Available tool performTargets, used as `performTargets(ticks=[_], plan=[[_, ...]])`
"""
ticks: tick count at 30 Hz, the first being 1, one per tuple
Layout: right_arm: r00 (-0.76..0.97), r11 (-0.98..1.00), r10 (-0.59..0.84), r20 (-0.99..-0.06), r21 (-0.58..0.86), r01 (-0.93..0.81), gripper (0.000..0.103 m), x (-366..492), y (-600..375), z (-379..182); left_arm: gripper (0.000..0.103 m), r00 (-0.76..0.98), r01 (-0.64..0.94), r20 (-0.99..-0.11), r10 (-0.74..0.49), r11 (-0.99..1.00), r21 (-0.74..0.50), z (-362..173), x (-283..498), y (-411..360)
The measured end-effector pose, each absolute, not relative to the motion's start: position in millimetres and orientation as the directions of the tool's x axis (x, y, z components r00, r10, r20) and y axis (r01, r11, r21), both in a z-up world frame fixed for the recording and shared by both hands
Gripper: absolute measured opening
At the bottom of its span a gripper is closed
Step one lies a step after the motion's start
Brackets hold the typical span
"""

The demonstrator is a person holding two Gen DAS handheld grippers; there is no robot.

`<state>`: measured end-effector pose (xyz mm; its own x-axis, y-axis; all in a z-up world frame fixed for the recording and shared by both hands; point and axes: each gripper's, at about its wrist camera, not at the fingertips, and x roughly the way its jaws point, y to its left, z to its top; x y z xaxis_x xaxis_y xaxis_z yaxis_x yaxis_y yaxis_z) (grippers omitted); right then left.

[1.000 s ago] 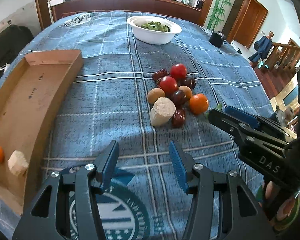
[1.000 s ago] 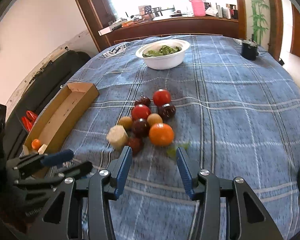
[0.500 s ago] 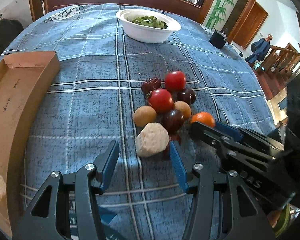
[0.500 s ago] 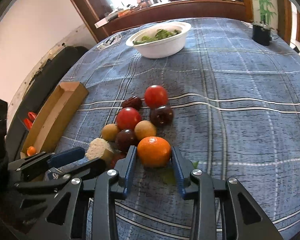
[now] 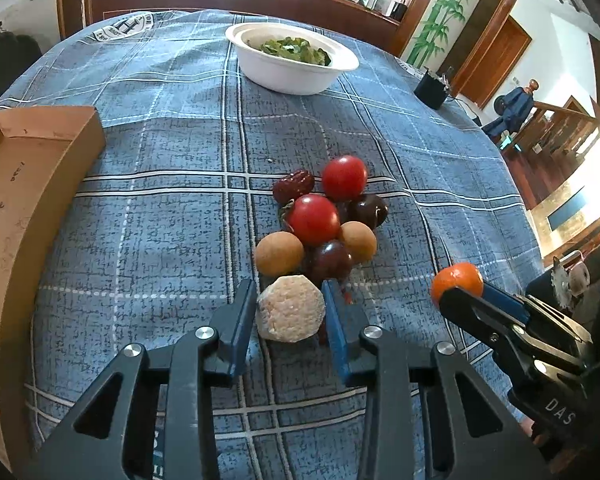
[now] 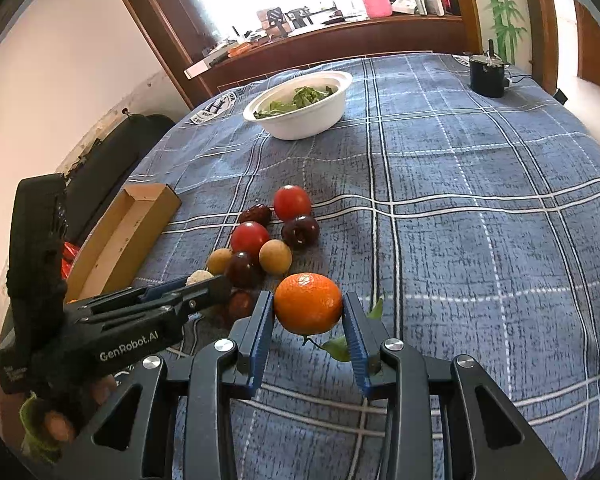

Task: Organize fruits
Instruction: 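Grasp the round pale cracker with the left tool while the right tool grasps a tangerine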

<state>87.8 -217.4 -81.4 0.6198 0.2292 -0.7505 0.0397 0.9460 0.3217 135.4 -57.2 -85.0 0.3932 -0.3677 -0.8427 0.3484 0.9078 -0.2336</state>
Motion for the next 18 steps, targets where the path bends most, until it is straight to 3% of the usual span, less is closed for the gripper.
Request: performTargets(ticks=[18], plan=[[0.643,0.953,0.238,-0.728,0.304,-0.008,0.036,44,-179,-62,0.027,0.512,0.331,-0.807,-0.294,0.934,-0.13,-44,72,-8]])
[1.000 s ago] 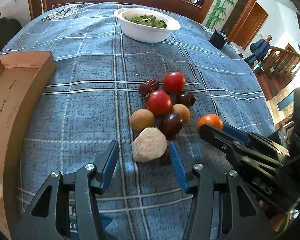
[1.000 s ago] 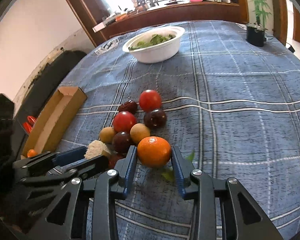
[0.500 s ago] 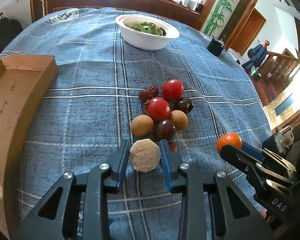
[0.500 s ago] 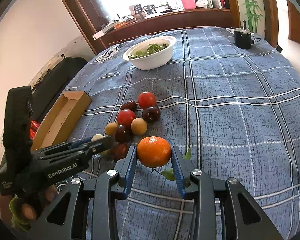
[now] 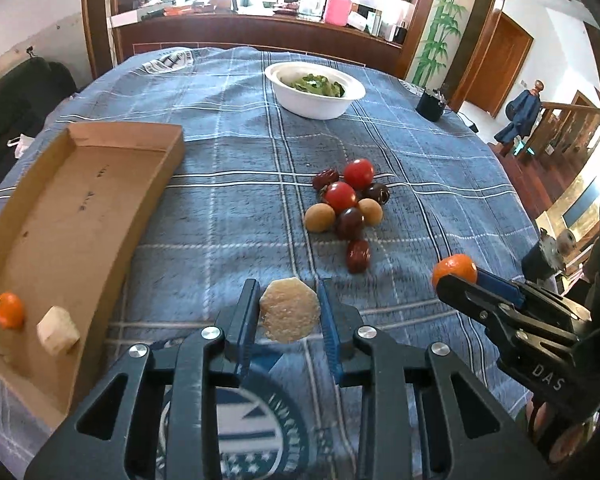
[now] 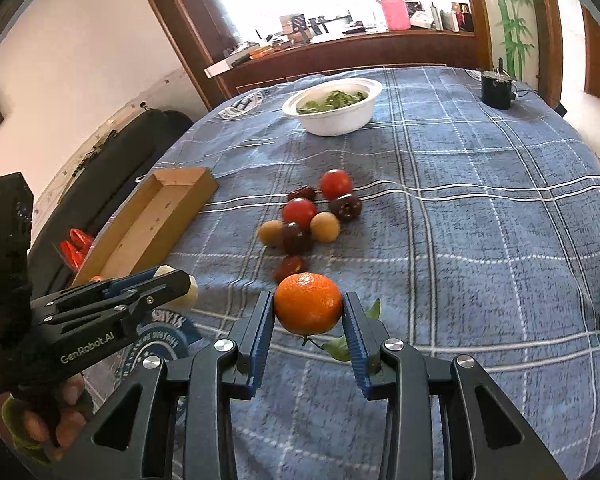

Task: Organize fruits
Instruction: 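Grasp the round pale cracker with the left tool while the right tool grasps a tangerine, then carry the cracker and tangerine with both tools over the cardboard tray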

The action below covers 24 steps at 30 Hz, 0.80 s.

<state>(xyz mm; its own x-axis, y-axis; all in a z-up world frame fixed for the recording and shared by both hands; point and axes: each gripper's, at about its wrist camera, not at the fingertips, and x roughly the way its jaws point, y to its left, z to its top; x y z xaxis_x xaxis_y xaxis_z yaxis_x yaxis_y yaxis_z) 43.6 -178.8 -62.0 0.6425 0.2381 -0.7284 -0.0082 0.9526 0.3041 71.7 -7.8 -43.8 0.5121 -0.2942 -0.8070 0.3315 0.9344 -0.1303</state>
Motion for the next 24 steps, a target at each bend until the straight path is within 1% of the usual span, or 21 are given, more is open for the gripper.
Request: performTargets(ticks=[12,24], plan=[[0.649,0.954,0.262,-0.715,0.291,-0.064,0.036,28,-144,-49,0.027,0.596,0.28,-0.778,-0.198,0.96,-0.03,-27,47,17],[0.645,0.956,0.273,-0.714,0.275,-0.101,0.035,25,-120,-43,0.027,0.623,0.236,-0.763,-0.17,0.971,-0.023,-21,43,37]])
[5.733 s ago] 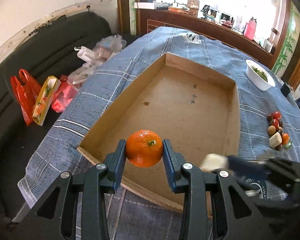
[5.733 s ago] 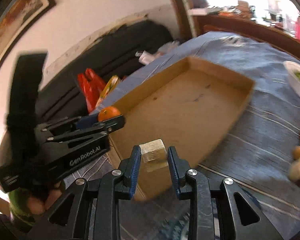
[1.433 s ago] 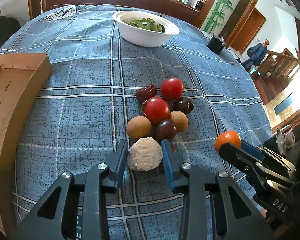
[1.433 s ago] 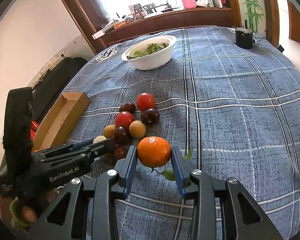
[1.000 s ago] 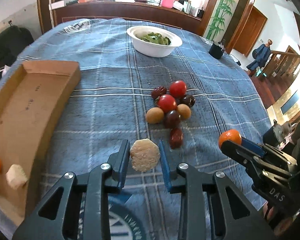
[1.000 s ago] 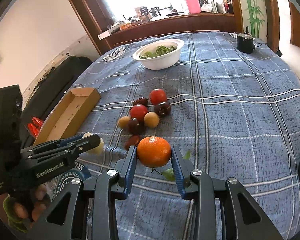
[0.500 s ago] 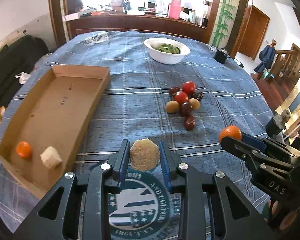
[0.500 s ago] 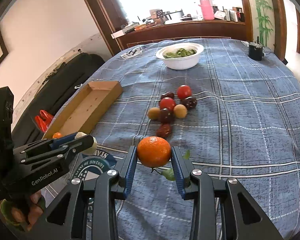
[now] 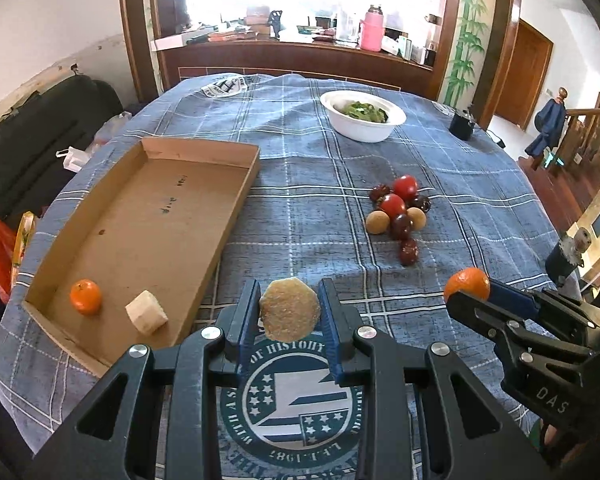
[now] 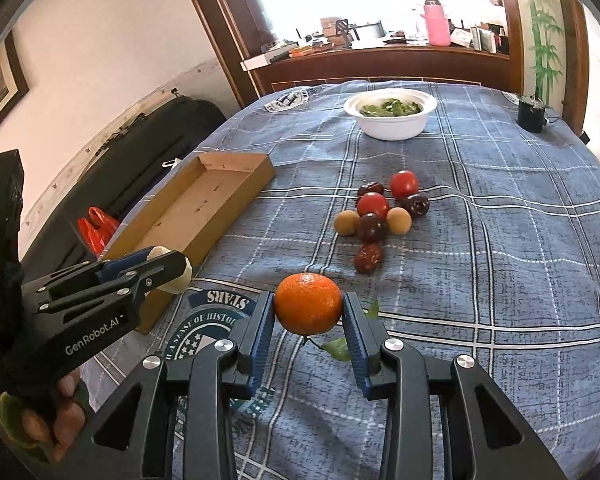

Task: Organize fruits
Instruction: 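Carry the cracker and tangerine with both tools over the cardboard tray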

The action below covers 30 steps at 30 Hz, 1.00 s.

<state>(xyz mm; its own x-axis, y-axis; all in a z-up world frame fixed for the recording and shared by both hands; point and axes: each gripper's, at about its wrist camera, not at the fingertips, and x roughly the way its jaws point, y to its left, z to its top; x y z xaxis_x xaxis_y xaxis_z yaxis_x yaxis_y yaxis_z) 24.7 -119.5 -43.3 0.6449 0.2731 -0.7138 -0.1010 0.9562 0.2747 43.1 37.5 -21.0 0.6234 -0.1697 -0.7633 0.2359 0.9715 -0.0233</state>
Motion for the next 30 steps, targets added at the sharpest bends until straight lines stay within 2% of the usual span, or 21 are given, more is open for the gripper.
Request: performTargets(ticks=[18,26,30], plan=[[0.643,0.963,0.263,-0.719,0.236,-0.13,0.035,23,-93,-41,0.027,0.636,0.192,-0.755,-0.158,0.98,-0.044,-17,41,64],[0.7,0.997,0.07,-0.71,0.023,-0.076,0.035,23,-71,-37,0.027,0.638,0.164,-0.758,-0.134,0.986,-0.036,-18,44,76],[0.71,0.998,0.021,-0.704,-0.028,-0.057,0.035,25,-65,-38,0.027,0.639,0.156,-0.76,-0.122,0.987,-0.028,-18,43,80]])
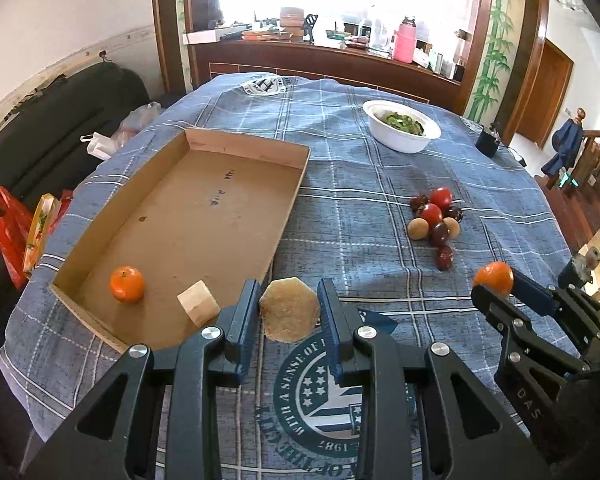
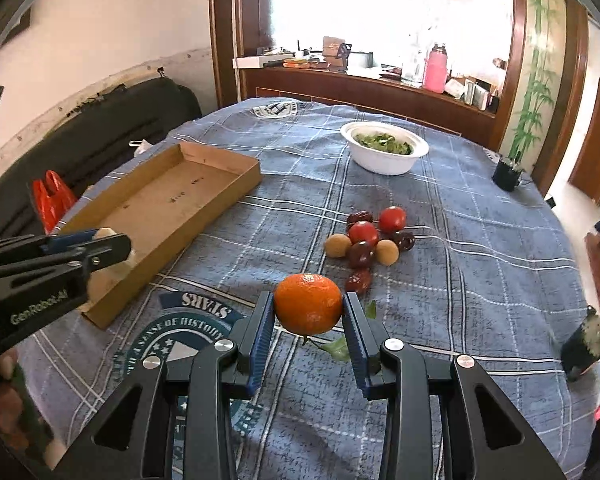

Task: Organize fruits
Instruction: 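Carry the cracker and tangerine with both tools over the cardboard tray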

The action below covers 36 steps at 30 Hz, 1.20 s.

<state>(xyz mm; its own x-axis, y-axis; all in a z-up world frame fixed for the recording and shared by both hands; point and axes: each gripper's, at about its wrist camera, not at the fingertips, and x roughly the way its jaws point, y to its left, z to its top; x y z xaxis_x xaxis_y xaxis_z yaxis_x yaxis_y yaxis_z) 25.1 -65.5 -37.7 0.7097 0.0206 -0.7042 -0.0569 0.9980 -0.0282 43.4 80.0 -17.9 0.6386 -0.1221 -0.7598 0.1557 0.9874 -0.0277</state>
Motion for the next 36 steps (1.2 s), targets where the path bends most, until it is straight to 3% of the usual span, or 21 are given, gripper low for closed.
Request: performTargets(ticks=[12,24,29,36], plan=[[0.732,0.994,-0.05,-0.679,-0.106,-0.031,0.036,31,-59,-33,0.027,0.638,0.127,-0.764,-0.091,0.992,-0.013,-18,50,94],[0.738,0.991,-0.025,-0.675,-0.115,-0.072,0.035,45,-43,-33,0.027,0.636,0.066,-0.77,-0.045,0.998,-0.003,-22,64,124],[0.679,0.97,0.24,-0.694,0.135,-0.204,0.035,62,-39,-31,0.027,0.619,0.039,-0.783,-0.054,0.999,-0.038,-20,84,155],[0.613,0.922,0.368,-0.699,0.19,-0.338,0.035,103,20,-32,0.027,0.601,-0.043,-0.799,0.013,0.999,-0.016,-28,127,195]])
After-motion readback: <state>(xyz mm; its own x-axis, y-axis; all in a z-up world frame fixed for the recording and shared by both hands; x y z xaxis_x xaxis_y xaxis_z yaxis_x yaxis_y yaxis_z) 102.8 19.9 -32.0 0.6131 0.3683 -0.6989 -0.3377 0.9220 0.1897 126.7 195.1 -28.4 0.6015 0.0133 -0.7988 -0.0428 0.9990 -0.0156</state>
